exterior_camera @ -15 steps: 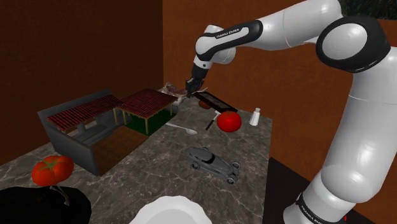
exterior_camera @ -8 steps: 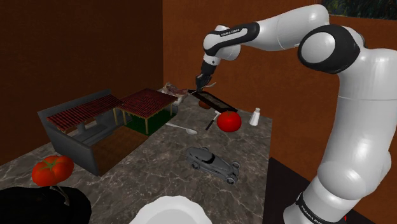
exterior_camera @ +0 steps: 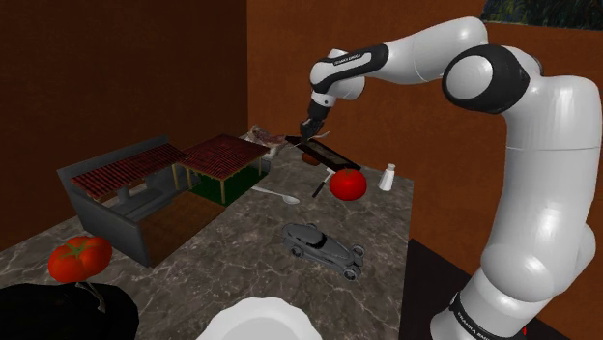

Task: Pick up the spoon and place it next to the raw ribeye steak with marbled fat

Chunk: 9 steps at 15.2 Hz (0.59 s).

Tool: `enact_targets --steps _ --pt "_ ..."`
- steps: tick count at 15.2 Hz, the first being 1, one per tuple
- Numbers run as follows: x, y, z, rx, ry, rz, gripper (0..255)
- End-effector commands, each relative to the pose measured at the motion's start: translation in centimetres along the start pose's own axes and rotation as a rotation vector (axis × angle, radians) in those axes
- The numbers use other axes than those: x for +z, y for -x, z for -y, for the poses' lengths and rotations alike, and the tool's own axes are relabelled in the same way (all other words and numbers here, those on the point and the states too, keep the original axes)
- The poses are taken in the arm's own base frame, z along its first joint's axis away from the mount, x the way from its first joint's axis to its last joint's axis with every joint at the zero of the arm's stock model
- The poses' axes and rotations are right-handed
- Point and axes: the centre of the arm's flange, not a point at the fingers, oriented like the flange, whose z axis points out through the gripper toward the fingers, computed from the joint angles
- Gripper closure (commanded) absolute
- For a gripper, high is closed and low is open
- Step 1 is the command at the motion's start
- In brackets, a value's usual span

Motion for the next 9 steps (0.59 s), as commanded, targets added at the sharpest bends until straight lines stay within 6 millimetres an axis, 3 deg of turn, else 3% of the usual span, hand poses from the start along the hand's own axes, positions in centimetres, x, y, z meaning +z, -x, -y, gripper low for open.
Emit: enact_targets --steps 1,9 --pt "1.1 0.1 -0.2 0.000 0.000 0.000 255" --pt "5.2 1.1 -0.8 0.000 0.000 0.000 255"
